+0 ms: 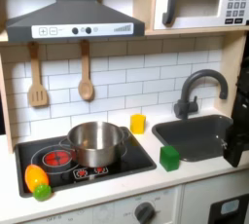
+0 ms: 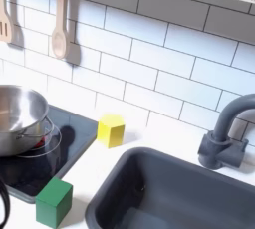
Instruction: Push button
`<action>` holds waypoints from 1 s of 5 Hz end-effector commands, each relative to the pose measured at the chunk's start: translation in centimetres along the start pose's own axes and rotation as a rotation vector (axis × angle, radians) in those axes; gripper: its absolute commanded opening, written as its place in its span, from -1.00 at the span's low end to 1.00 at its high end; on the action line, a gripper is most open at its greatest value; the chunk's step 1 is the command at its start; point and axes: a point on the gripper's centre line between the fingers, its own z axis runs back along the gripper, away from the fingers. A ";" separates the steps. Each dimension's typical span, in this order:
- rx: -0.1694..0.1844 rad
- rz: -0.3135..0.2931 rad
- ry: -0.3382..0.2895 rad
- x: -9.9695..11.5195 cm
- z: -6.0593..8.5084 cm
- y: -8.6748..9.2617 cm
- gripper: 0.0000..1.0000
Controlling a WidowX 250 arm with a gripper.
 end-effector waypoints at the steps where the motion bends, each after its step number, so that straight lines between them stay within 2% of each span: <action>1: 0.000 0.000 -0.002 0.0 0.0 0.0 1.00; 4: 0.101 0.065 -0.078 2.6 -1.2 3.1 1.00; 5: 0.104 0.099 -0.102 3.6 -1.2 4.0 -1.00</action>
